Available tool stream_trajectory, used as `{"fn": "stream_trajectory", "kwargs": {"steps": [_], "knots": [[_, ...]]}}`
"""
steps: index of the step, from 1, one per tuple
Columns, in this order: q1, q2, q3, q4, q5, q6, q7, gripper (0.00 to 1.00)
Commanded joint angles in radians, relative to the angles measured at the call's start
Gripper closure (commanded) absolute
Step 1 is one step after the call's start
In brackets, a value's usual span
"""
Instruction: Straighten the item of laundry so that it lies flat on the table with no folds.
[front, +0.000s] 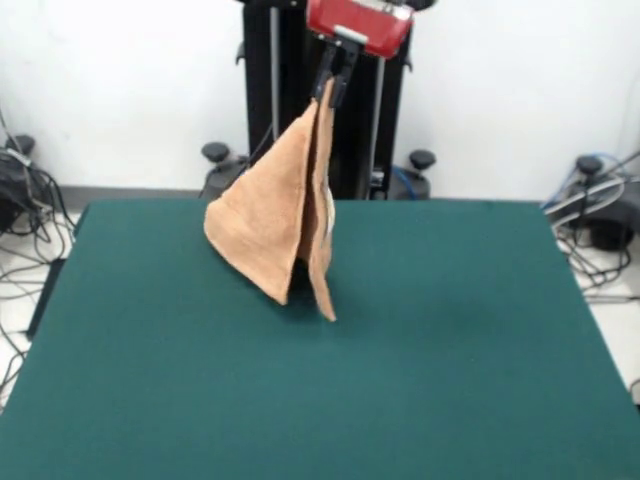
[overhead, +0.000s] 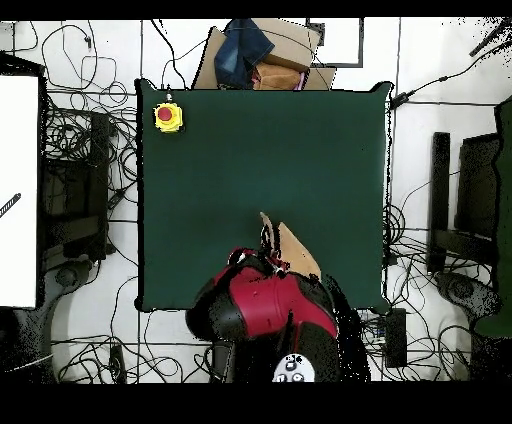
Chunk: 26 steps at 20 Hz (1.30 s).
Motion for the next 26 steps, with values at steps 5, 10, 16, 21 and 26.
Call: {"fn": "stream_trajectory", "kwargs": {"steps": [5, 10, 16, 21, 26], "knots": [[-0.187, -0.145, 0.256, -0.058, 0.132, 0.262, -0.167, 1.00], [-0.231, -0.188, 0.309, -0.075, 0.143, 0.346, -0.217, 1.00], [-0.271, -0.215, 0.335, -0.072, 0.144, 0.378, -0.195, 1.00], [-0.295, -0.212, 0.347, -0.047, 0.112, 0.325, -0.151, 1.00], [-0.328, -0.231, 0.374, 0.000, 0.117, 0.286, -0.145, 1.00]]}}
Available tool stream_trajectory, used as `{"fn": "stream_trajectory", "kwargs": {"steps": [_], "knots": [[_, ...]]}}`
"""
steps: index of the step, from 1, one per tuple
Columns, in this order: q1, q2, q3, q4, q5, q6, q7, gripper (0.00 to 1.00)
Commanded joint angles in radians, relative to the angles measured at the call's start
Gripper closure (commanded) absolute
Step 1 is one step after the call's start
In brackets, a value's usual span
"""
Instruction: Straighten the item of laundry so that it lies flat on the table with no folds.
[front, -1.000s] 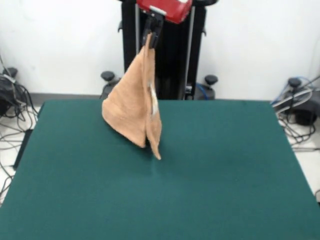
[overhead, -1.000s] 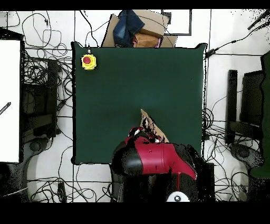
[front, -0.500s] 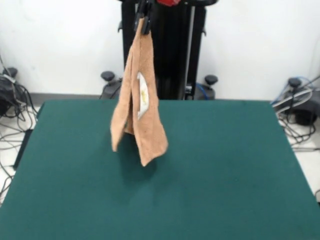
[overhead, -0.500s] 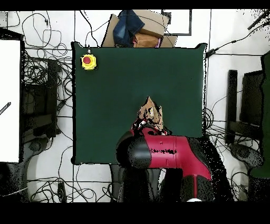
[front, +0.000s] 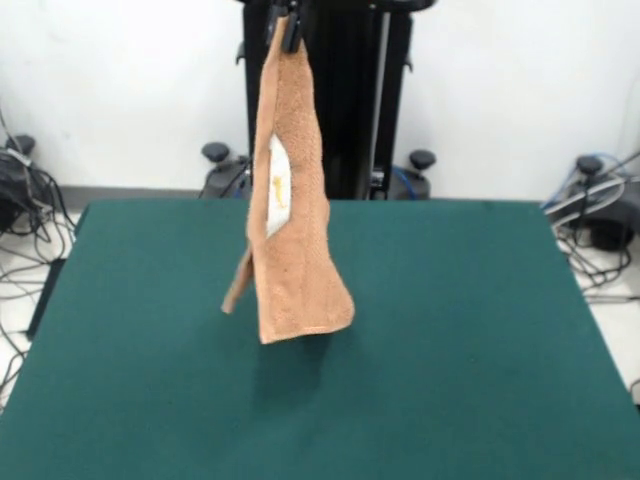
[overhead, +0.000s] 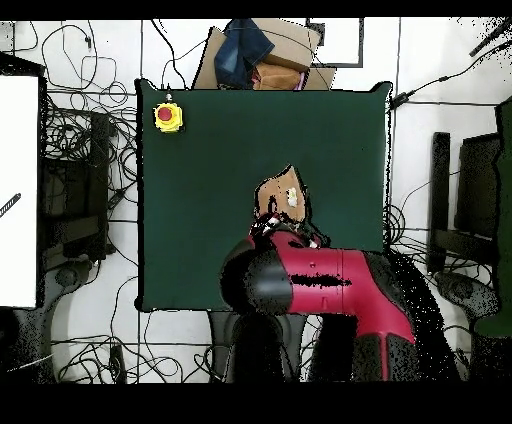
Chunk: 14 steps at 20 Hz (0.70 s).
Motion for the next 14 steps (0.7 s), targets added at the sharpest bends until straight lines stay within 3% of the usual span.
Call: {"fn": "stream_trajectory", "kwargs": {"steps": [1, 6, 10, 14], "knots": [[-0.036, -0.006, 0.096, 0.072, 0.002, -0.018, -0.118, 1.00], [-0.027, -0.026, 0.055, 0.119, -0.030, -0.077, -0.037, 1.00], [-0.029, -0.097, 0.057, 0.139, 0.011, 0.006, -0.084, 1.00], [0.064, -0.175, 0.024, 0.105, 0.048, 0.200, -0.029, 1.00]]}}
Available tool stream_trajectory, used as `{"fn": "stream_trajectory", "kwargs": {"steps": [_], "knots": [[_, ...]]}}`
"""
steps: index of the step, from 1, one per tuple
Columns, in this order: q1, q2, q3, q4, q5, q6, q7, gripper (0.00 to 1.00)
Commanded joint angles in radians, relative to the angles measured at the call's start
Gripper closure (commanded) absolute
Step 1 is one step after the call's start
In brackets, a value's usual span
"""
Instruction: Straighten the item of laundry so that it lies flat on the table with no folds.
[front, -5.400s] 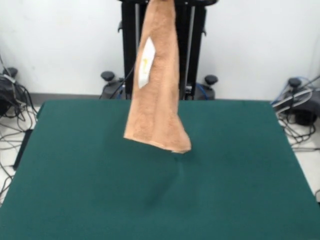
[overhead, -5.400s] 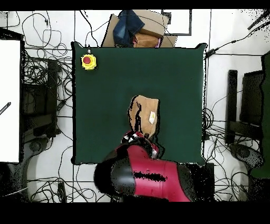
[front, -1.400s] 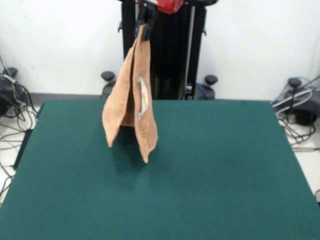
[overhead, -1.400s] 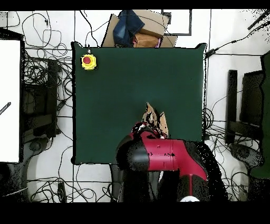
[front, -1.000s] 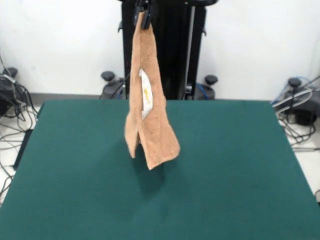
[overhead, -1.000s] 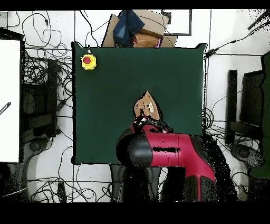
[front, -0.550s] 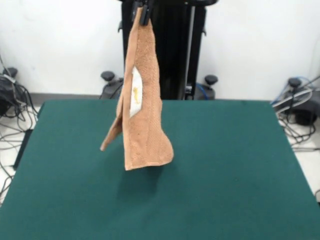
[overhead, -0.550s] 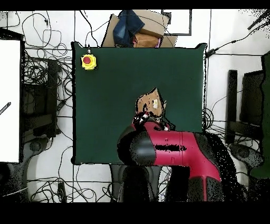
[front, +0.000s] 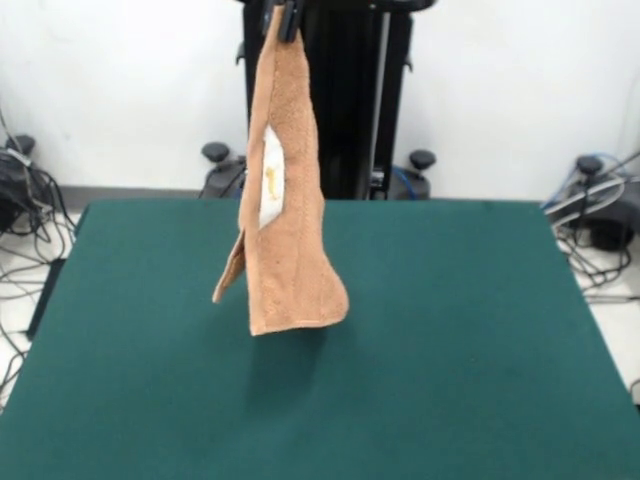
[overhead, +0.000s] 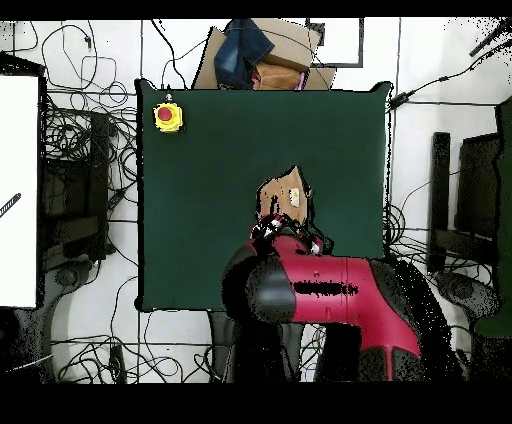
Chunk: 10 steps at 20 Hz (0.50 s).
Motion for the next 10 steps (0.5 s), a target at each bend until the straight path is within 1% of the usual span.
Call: {"fn": "stream_trajectory", "kwargs": {"steps": [1, 3, 4, 6, 8, 10], "knots": [[0.122, -0.131, -0.007, 0.063, 0.045, 0.241, 0.021, 1.00], [0.193, -0.100, -0.027, 0.039, 0.026, 0.245, 0.157, 1.00], [0.222, -0.072, -0.031, 0.028, 0.025, 0.227, 0.214, 1.00], [0.269, -0.024, -0.032, 0.007, 0.040, 0.205, 0.284, 1.00], [0.308, 0.010, -0.048, -0.006, 0.051, 0.187, 0.334, 1.00], [0.307, 0.039, -0.063, -0.004, 0.045, 0.132, 0.307, 1.00]]}}
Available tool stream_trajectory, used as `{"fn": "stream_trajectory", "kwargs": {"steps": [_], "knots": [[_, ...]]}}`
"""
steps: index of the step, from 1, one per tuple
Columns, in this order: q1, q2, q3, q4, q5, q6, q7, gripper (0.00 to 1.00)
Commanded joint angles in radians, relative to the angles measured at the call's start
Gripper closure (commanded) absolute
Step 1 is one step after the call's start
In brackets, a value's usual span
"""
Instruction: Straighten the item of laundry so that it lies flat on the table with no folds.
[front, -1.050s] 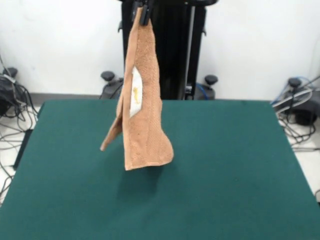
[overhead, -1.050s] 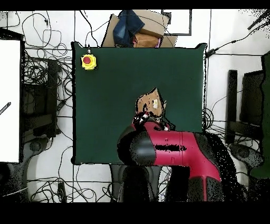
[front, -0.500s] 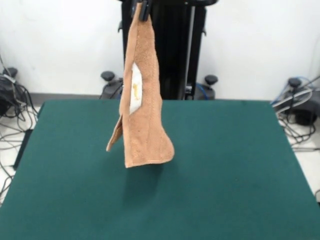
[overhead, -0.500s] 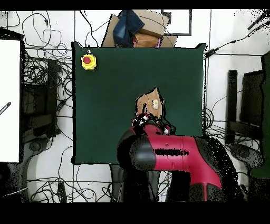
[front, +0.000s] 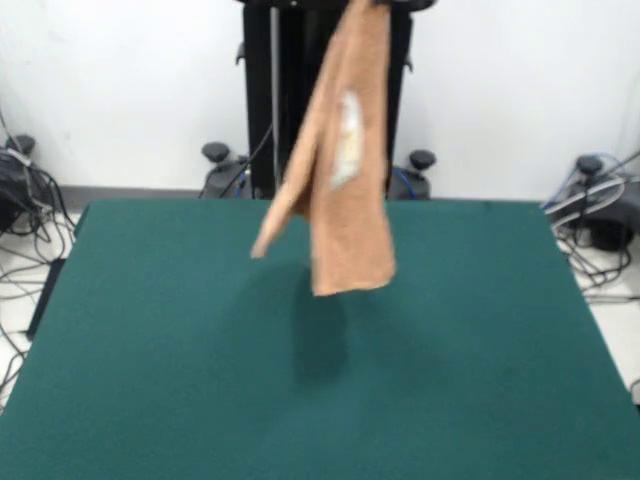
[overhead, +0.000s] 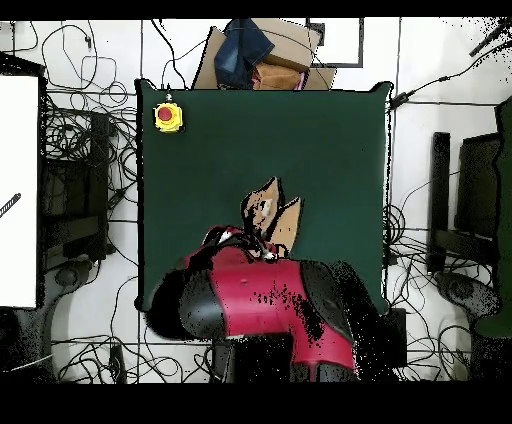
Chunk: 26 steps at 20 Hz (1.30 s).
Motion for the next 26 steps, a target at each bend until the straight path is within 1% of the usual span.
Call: {"fn": "stream_trajectory", "kwargs": {"steps": [1, 2, 4, 6, 8, 10, 12, 14, 16, 20, 23, 26], "knots": [[0.083, 0.113, -0.058, 0.006, 0.032, -0.034, 0.262, 1.00], [0.055, 0.125, -0.063, 0.012, 0.023, -0.070, 0.218, 1.00], [-0.039, 0.127, -0.048, 0.036, 0.012, -0.137, 0.086, 1.00], [-0.118, 0.111, -0.027, 0.064, 0.017, -0.172, 0.000, 1.00], [-0.179, 0.093, 0.008, 0.082, 0.029, -0.174, -0.072, 1.00], [-0.214, 0.099, 0.040, 0.085, 0.022, -0.181, -0.097, 1.00], [-0.215, 0.136, 0.052, 0.078, -0.009, -0.223, -0.063, 1.00], [-0.193, 0.164, 0.045, 0.069, -0.031, -0.251, -0.014, 1.00], [-0.178, 0.179, 0.042, 0.061, -0.036, -0.260, 0.014, 1.00], [-0.162, 0.233, 0.018, 0.040, -0.058, -0.328, 0.049, 1.00], [-0.170, 0.241, 0.014, 0.041, -0.065, -0.347, 0.030, 1.00], [-0.188, 0.217, 0.023, 0.045, -0.052, -0.319, -0.007, 1.00]]}}
